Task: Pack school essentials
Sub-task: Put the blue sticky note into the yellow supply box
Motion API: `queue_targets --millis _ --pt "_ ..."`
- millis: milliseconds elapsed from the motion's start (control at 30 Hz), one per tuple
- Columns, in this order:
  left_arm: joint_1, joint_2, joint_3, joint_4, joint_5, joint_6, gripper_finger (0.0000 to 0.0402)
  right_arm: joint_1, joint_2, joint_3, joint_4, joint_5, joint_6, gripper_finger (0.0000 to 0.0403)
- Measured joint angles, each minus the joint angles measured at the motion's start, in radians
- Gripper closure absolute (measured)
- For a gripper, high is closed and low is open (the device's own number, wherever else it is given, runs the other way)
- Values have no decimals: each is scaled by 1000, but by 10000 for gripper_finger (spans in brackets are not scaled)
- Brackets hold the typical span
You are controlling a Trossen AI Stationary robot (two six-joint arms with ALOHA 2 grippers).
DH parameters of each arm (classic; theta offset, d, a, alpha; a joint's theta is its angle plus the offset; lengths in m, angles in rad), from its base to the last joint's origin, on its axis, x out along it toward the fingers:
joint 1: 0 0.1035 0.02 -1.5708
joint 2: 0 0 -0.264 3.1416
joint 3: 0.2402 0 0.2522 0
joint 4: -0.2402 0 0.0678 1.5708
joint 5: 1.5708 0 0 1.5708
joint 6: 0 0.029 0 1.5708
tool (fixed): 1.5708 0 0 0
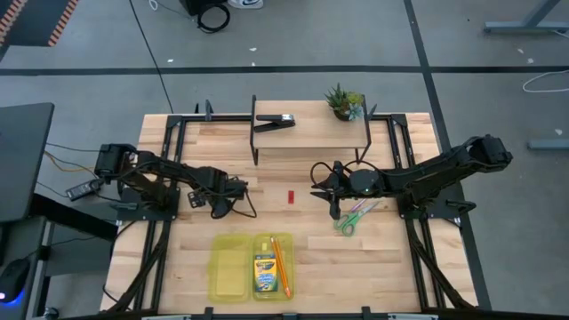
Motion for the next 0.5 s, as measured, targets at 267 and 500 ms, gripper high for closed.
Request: queue_targets --millis 267,500 --pt "0 0 1 7 34 -1 4 0 0 0 0 0 0 299" --pt "0 0 1 9 43 -2 7 0 0 0 0 0 4 299"
